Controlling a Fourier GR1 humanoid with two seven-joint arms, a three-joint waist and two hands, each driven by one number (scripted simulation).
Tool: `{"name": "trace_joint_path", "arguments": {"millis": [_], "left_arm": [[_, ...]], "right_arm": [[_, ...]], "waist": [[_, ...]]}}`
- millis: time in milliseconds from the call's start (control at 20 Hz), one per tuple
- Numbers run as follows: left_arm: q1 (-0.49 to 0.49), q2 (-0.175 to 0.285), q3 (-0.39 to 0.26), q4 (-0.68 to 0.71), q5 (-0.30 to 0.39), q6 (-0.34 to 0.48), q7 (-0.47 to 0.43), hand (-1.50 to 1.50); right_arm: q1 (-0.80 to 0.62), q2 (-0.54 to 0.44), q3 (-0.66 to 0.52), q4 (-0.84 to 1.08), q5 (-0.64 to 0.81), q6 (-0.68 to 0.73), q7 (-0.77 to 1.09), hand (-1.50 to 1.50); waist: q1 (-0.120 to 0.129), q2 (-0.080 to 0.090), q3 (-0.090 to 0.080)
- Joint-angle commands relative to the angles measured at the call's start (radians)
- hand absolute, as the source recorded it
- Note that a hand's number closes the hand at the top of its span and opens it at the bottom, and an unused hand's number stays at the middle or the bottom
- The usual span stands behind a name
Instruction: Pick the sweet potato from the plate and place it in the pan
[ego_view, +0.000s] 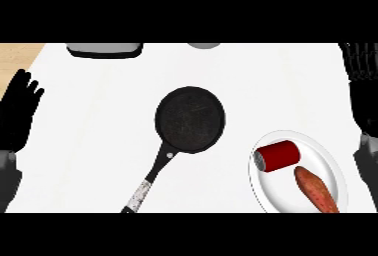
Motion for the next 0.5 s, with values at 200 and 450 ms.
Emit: {"name": "trace_joint_path", "arguments": {"millis": [200,450], "left_arm": [[0.122,0.025,-0.187,-0.058,-0.214,-0.026,-0.069,0.0],[0.175,0.005,-0.243,-0.066,-0.254,-0.016,-0.072,0.0]], "right_arm": [[0.064,0.007,0.008,0.148,-0.22,0.211,0.212,-1.5],[0.281,-0.102,-0.043,0.266,-0.079,0.05,0.335,-1.5]], "waist": [[-0.013,0.019,0.0],[-0.073,0.01,-0.003]]}}
